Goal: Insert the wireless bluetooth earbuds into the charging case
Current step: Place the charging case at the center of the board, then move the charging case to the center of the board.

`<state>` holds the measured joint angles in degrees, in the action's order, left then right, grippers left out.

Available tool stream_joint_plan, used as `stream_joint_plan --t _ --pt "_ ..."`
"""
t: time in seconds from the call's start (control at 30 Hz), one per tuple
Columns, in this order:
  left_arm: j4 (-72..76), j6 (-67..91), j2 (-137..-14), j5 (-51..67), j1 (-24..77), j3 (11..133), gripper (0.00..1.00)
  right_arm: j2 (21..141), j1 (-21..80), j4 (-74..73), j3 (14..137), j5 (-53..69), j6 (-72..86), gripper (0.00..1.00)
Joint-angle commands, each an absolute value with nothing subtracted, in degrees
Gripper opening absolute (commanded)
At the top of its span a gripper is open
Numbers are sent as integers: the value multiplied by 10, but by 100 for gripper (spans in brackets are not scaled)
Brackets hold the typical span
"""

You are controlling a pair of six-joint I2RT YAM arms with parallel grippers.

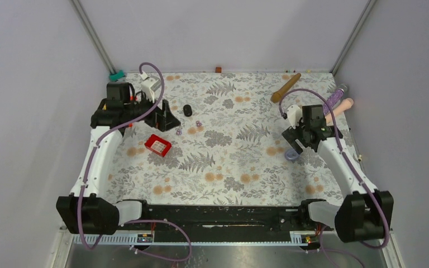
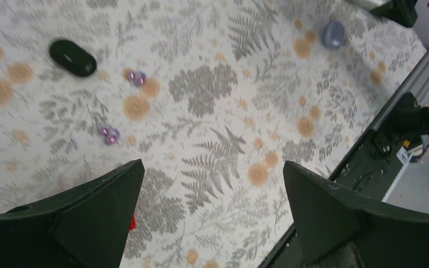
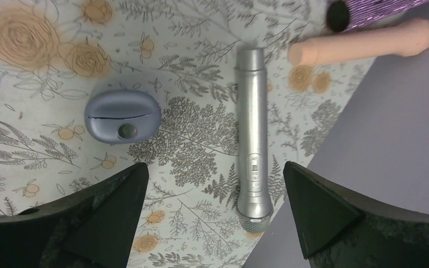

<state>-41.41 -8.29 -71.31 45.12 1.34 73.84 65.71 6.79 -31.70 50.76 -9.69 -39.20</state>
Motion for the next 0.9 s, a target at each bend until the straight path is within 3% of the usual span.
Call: stream_joint_plan --t 0.0,0.23,0.6,0.87 --pt "-437 -132 -673 439 11 680 99 719 39 -348 534 -64 -419 100" --pt "-421 -135 -645 437 11 652 99 781 36 -425 553 57 -447 99" --pt "-422 -140 -667 463 9 645 99 803 36 -312 455 -35 -619 100" --pt "-420 -142 -676 466 7 644 99 827 37 -263 461 -8 -696 100"
